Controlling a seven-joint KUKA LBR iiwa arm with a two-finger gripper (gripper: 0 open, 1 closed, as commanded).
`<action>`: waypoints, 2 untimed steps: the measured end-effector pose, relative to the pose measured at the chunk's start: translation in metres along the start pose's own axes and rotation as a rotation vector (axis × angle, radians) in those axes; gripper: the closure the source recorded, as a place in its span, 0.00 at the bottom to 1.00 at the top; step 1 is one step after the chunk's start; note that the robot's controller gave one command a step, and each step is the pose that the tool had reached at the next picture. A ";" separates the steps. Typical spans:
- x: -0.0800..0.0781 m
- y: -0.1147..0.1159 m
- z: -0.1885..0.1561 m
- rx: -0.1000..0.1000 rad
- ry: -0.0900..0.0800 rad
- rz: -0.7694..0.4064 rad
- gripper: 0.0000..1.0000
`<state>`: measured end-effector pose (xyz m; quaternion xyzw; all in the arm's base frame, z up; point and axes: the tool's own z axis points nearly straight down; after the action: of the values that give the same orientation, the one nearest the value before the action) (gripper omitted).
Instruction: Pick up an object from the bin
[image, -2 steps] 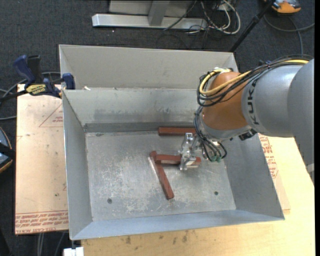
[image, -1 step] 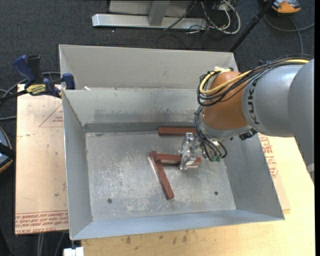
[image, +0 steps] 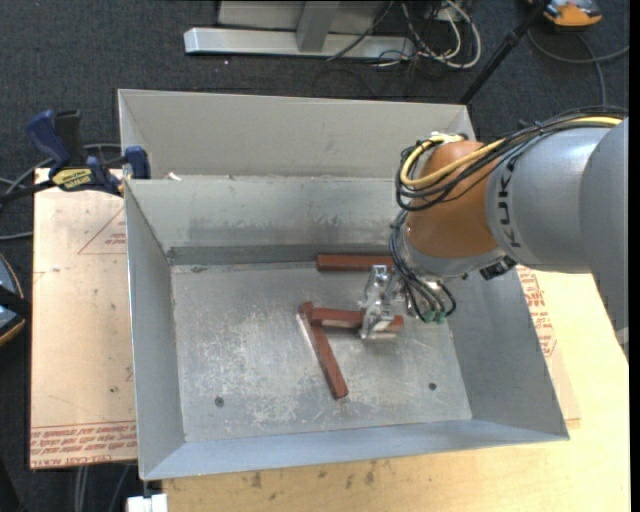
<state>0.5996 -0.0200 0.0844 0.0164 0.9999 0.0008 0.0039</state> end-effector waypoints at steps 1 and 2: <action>0.002 0.000 -0.010 0.000 0.008 0.000 1.00; 0.001 0.000 -0.023 0.000 0.006 0.000 1.00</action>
Offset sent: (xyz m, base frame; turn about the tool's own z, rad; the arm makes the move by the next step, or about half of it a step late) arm 0.0000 0.0001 0.0399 0.0000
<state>0.5986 -0.0198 0.1073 0.0163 0.9999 0.0007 0.0009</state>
